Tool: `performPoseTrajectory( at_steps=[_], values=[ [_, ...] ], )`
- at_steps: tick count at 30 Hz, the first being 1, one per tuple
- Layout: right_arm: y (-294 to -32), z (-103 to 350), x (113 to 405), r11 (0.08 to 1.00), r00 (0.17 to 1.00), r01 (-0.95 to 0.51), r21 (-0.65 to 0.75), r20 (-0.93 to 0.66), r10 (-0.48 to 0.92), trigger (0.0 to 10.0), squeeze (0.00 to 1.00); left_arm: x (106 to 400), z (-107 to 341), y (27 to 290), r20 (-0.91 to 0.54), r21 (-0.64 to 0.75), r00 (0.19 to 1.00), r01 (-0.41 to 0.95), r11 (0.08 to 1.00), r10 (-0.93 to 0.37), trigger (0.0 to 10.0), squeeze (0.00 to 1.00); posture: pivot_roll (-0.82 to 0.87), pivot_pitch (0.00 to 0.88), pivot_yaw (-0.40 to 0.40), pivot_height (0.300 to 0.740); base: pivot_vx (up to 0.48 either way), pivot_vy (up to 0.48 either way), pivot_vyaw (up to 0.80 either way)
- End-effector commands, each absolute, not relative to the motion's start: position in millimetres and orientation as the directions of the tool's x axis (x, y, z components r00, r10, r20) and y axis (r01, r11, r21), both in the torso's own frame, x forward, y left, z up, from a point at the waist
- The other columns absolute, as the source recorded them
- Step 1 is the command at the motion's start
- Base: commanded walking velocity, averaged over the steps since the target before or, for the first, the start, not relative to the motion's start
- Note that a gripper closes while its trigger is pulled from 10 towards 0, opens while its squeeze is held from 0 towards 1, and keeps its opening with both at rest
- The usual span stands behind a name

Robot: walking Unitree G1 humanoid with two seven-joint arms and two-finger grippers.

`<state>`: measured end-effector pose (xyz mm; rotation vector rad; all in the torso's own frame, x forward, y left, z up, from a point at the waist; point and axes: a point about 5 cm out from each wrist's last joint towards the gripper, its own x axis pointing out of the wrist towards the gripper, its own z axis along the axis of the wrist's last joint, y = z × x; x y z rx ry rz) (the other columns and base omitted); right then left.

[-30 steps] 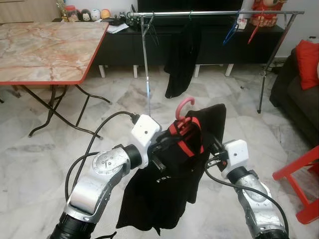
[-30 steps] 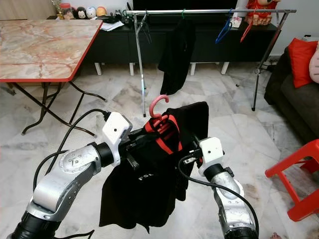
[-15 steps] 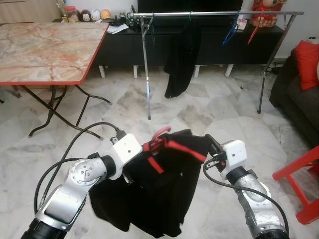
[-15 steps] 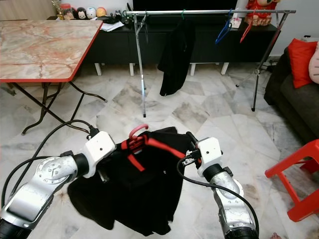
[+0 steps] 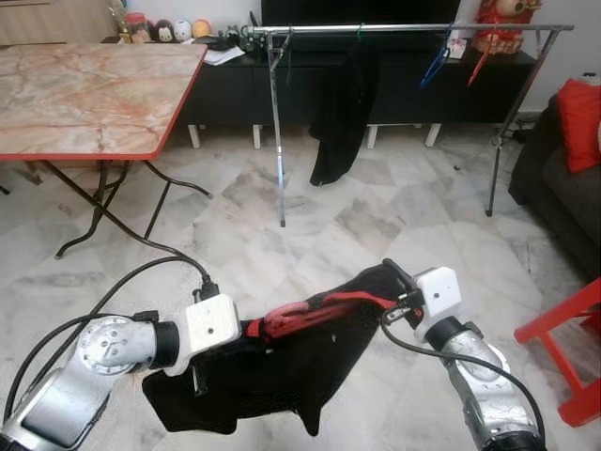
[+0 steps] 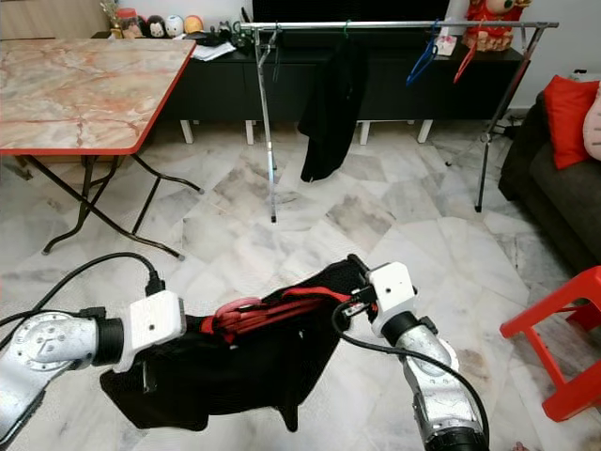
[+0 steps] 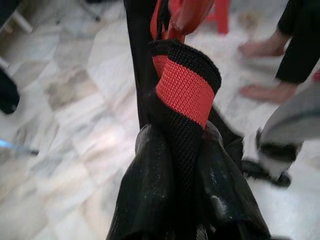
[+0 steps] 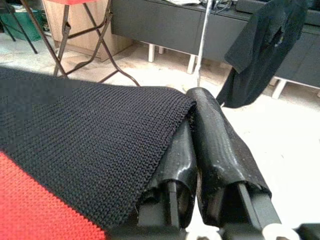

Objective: Hang hanger

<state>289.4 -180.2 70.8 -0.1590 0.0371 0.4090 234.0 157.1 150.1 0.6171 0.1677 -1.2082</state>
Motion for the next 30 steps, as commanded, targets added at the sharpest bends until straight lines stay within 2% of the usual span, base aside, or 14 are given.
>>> performPoseTrajectory(
  at_steps=[1, 4, 7, 9, 12, 14, 15, 16, 17, 21, 23, 25, 27, 30],
  values=[
    [-182, 70, 291, 0.902, 0.915, -0.403, -0.156, -0.084, 0.394, 0.0, 0.0, 227, 165, 155, -0.422, 0.386, 0.291, 0.915, 0.12, -0.859, 10.0, 0.0, 0.01, 0.0, -0.048, 0.74, 0.0, 0.0, 0.0],
    [-181, 69, 290, 0.898, 0.911, -0.411, -0.155, -0.093, 0.401, 0.0, 0.0, 220, 162, 155, -0.481, 0.376, 0.213, 0.927, 0.02, -0.85, 10.0, 0.0, 0.01, 0.004, -0.054, 0.74, 0.0, 0.0, 0.0],
    [-181, 68, 290, 0.895, 0.909, -0.417, -0.157, -0.098, 0.406, 0.0, 0.0, 215, 162, 153, -0.501, 0.37, 0.165, 0.928, -0.038, -0.85, 10.0, 0.0, 0.01, 0.004, -0.051, 0.74, 0.0, 0.0, 0.0],
    [-181, 68, 290, 0.894, 0.908, -0.419, -0.158, -0.099, 0.408, 0.0, 0.0, 214, 161, 154, -0.516, 0.371, 0.147, 0.926, -0.066, -0.844, 10.0, 0.0, 0.01, 0.003, -0.051, 0.74, 0.0, 0.0, 0.0],
    [-180, 67, 289, 0.89, 0.904, -0.427, -0.158, -0.105, 0.415, 0.0, 0.0, 213, 153, 162, -0.621, 0.398, 0.137, 0.903, -0.161, -0.772, 10.0, 0.0, 0.01, 0.008, -0.054, 0.74, 0.0, 0.0, 0.0],
    [-180, 67, 289, 0.887, 0.9, -0.434, -0.159, -0.11, 0.421, 0.0, 0.0, 218, 146, 168, -0.678, 0.443, 0.181, 0.874, -0.2, -0.713, 10.0, 0.0, 0.01, 0.008, -0.054, 0.74, 0.0, 0.0, 0.0],
    [-180, 66, 288, 0.885, 0.899, -0.437, -0.159, -0.113, 0.423, 0.0, 0.0, 227, 142, 171, -0.688, 0.497, 0.257, 0.848, -0.183, -0.678, 10.0, 0.0, 0.01, 0.007, -0.053, 0.74, 0.0, 0.0, 0.0],
    [-180, 66, 288, 0.885, 0.899, -0.437, -0.159, -0.113, 0.423, 0.0, 0.0, 227, 142, 171, -0.688, 0.497, 0.257, 0.848, -0.183, -0.678, 10.0, 0.0, 0.01, 0.007, -0.053, 0.74, 0.0, 0.0, 0.0],
    [-180, 66, 288, 0.885, 0.899, -0.437, -0.16, -0.113, 0.424, 0.0, 0.0, 236, 140, 174, -0.678, 0.543, 0.33, 0.828, -0.143, -0.657, 10.0, 0.0, 0.01, 0.007, -0.053, 0.74, 0.0, 0.0, 0.0],
    [-179, 65, 287, 0.883, 0.896, -0.443, -0.155, -0.117, 0.429, 0.0, 0.0, 261, 141, 185, -0.616, 0.69, 0.536, 0.721, -0.067, -0.577, 10.0, 0.0, 0.01, 0.009, -0.054, 0.74, 0.0, 0.0, 0.0],
    [-178, 63, 286, 0.878, 0.891, -0.453, -0.154, -0.126, 0.437, 0.0, 0.0, 268, 143, 190, -0.57, 0.725, 0.602, 0.689, 0.003, -0.559, 10.0, 0.0, 0.01, 0.01, -0.054, 0.74, 0.0, 0.0, 0.0],
    [-178, 62, 285, 0.877, 0.889, -0.456, -0.154, -0.128, 0.44, 0.0, 0.0, 269, 143, 192, -0.559, 0.732, 0.61, 0.681, 0.01, -0.562, 10.0, 0.0, 0.01, 0.011, -0.056, 0.74, 0.0, 0.0, 0.0],
    [-179, 62, 285, 0.872, 0.884, -0.465, -0.156, -0.137, 0.447, 0.0, 0.0, 265, 143, 200, -0.581, 0.755, 0.583, 0.647, -0.109, -0.568, 10.0, 0.0, 0.01, 0.012, -0.058, 0.74, 0.0, 0.0, 0.0],
    [-179, 61, 285, 0.87, 0.883, -0.467, -0.157, -0.14, 0.448, 0.0, 0.0, 265, 142, 205, -0.59, 0.763, 0.58, 0.628, -0.152, -0.562, 10.0, 0.0, 0.01, 0.012, -0.058, 0.74, 0.0, 0.0, 0.0]
  ],
)
